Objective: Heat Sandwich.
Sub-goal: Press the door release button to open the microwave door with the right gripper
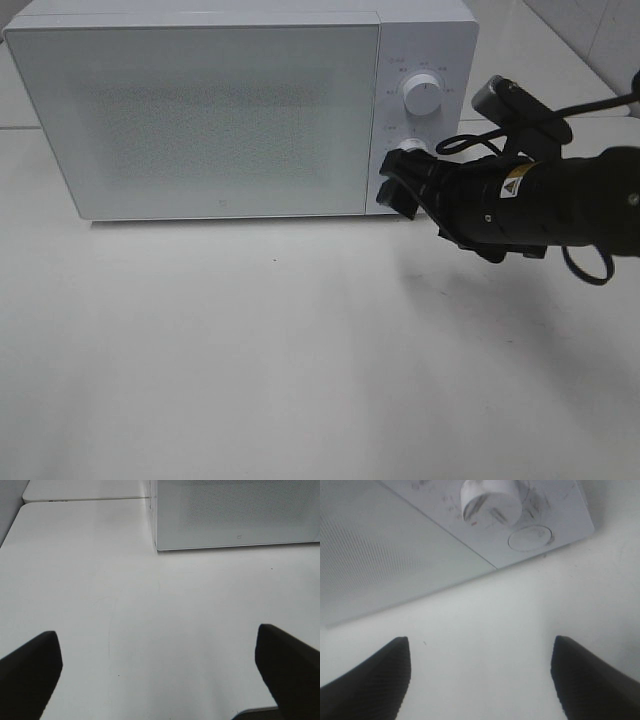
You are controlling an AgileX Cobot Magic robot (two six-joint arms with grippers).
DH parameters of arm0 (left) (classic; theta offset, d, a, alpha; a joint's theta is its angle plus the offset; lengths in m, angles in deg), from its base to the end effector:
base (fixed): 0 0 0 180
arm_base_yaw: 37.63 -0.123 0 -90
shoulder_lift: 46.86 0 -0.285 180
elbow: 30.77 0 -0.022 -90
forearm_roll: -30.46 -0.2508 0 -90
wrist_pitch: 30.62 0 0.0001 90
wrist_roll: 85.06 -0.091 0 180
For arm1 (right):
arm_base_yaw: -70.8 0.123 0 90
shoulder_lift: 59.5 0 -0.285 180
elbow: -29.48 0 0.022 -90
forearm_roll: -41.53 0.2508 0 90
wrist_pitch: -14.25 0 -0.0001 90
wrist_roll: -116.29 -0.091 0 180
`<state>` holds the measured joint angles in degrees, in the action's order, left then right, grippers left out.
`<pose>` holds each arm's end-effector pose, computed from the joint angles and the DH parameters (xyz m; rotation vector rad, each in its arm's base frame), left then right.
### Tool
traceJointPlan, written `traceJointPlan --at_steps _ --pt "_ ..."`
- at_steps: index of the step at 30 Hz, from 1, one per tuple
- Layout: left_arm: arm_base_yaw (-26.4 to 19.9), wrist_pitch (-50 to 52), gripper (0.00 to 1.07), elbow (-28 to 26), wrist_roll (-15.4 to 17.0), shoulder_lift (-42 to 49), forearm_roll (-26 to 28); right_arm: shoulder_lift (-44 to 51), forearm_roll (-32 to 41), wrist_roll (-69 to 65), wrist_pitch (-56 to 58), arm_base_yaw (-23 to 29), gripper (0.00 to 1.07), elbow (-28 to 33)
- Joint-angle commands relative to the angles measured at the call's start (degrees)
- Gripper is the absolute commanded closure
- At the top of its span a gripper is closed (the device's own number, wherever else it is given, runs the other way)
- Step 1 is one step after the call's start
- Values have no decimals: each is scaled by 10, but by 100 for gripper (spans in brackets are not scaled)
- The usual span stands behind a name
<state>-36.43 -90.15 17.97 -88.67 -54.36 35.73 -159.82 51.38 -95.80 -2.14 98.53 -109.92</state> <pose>-0.0047 -0.0071 0.2785 0.0878 2.0163 -0.0830 0.2683 0.1361 0.1707 0.2985 2.2279 0.6238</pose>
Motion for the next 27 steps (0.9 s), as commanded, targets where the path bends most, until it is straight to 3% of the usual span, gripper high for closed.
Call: traceJointPlan --at_steps 1,11,18,27 --pt "-1 0 3 2 -2 14 2 42 -62 119 199 -18 31 -41" --pt "-1 0 3 2 -2 14 2 96 -81 284 490 -18 31 -100" --pt "-1 0 3 2 -2 14 2 156 -81 294 575 -15 31 -100" --pt "-1 0 3 2 -2 14 2 301 -87 317 680 -15 31 -100"
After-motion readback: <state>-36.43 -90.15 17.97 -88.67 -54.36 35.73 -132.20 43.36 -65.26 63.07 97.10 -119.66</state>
